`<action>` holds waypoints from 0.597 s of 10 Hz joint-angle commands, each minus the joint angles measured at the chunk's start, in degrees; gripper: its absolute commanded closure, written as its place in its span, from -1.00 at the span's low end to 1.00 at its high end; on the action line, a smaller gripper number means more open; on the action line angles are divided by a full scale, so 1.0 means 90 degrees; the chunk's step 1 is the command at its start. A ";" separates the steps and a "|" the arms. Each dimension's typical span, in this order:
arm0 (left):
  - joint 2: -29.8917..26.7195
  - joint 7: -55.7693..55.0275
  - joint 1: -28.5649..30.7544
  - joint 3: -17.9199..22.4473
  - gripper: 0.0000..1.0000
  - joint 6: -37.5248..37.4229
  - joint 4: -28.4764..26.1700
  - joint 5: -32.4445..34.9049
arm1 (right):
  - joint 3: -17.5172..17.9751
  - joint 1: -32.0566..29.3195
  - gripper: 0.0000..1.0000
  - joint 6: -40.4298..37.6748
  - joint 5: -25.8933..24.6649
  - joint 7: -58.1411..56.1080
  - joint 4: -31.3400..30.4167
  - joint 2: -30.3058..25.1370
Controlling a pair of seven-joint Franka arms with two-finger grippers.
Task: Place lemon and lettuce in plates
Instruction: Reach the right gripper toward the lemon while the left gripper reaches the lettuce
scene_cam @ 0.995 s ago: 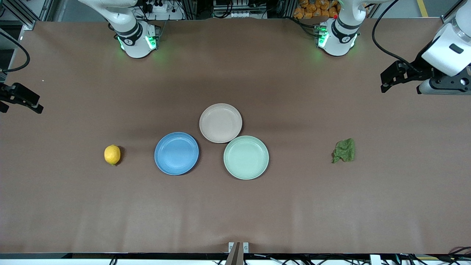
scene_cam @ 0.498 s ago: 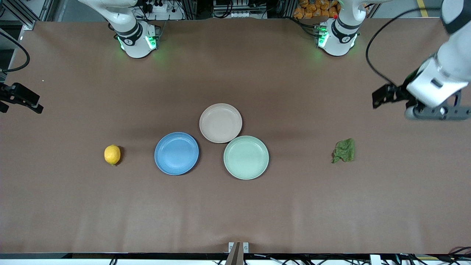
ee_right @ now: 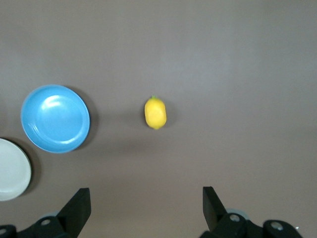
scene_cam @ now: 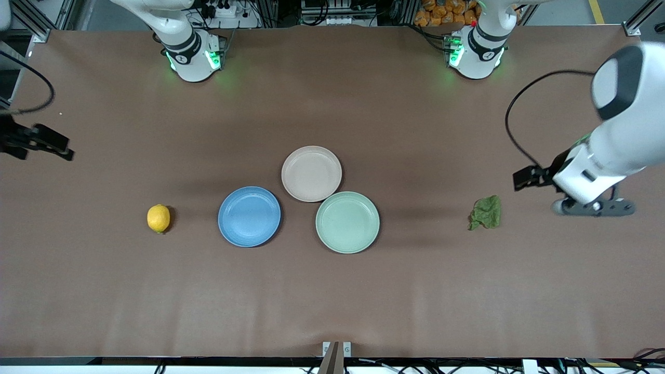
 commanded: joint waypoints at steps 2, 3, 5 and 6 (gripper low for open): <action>0.0438 0.0727 0.0125 -0.0035 -1.00 0.1132 -0.0685 0.0155 | 0.0006 -0.0031 -1.00 -0.0168 0.0080 -0.0073 0.0172 0.0534; 0.0605 0.0912 0.0126 -0.0035 -1.00 0.1182 -0.0647 0.0271 | 0.0006 -0.0050 -1.00 -0.0168 0.0080 -0.0073 0.0162 0.0563; 0.0937 0.1420 0.0135 -0.0035 -1.00 0.1425 -0.0646 0.0331 | -0.0003 -0.0080 -1.00 -0.0187 0.0080 -0.0044 0.0162 0.0719; 0.1093 0.1500 0.0126 -0.0035 -1.00 0.1601 -0.0666 0.0331 | -0.0003 -0.0090 -1.00 -0.0236 0.0089 -0.0034 0.0162 0.0739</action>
